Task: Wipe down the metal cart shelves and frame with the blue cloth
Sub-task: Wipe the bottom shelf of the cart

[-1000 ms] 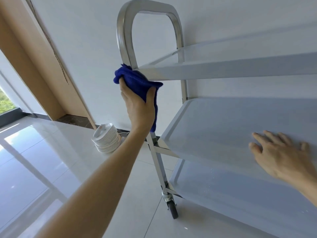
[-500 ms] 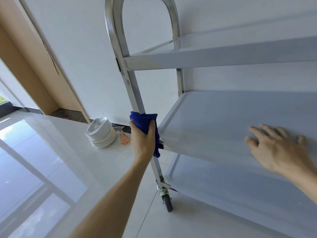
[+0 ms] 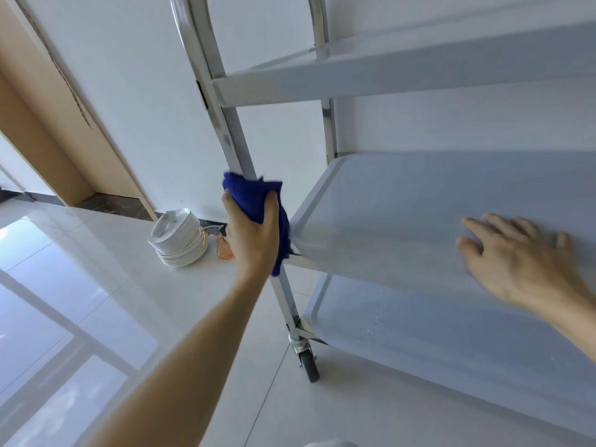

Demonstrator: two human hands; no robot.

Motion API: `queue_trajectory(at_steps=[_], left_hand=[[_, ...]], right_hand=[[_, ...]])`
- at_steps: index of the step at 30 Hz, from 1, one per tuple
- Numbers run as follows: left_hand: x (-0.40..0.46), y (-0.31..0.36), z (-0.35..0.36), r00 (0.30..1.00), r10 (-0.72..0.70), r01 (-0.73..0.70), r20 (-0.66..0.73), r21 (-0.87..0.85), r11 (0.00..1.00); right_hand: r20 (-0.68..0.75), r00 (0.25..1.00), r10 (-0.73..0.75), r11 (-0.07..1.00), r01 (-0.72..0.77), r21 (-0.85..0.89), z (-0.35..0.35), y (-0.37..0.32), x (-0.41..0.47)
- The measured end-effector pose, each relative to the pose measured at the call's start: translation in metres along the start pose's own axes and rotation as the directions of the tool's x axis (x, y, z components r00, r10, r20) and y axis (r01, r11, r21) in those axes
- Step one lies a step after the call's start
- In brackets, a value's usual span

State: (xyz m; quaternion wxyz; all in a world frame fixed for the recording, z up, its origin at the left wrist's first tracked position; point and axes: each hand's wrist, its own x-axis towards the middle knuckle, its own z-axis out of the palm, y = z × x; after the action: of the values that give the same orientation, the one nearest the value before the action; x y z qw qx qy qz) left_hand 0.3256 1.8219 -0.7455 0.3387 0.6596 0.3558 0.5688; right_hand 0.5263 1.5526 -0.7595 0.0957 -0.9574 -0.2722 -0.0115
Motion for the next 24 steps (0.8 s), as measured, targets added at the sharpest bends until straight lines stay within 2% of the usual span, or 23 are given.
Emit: queue_trajectory(at_steps=[4,10,17,24], left_hand=[[-0.027,-0.036,-0.001,0.992,-0.082,0.093,0.092,-0.125,0.988],[-0.033,-0.045,0.003,0.990,0.089,-0.066,0.105,-0.205,0.977],[-0.033,-0.051,0.006,0.989,0.109,-0.075,0.095,-0.312,0.947],[-0.026,-0.069,0.008,0.986,0.159,-0.145,0.051,-0.210,0.967]], right_hand=[[-0.013,1.000,0.004,1.000,-0.004,-0.014,0.005,0.003,0.004],[-0.046,0.999,0.002,0.999,-0.005,-0.053,0.010,0.007,0.008],[-0.032,0.998,-0.045,0.998,0.043,-0.053,0.021,0.014,0.018],[-0.026,0.992,-0.125,0.989,0.122,-0.082,0.029,0.021,0.035]])
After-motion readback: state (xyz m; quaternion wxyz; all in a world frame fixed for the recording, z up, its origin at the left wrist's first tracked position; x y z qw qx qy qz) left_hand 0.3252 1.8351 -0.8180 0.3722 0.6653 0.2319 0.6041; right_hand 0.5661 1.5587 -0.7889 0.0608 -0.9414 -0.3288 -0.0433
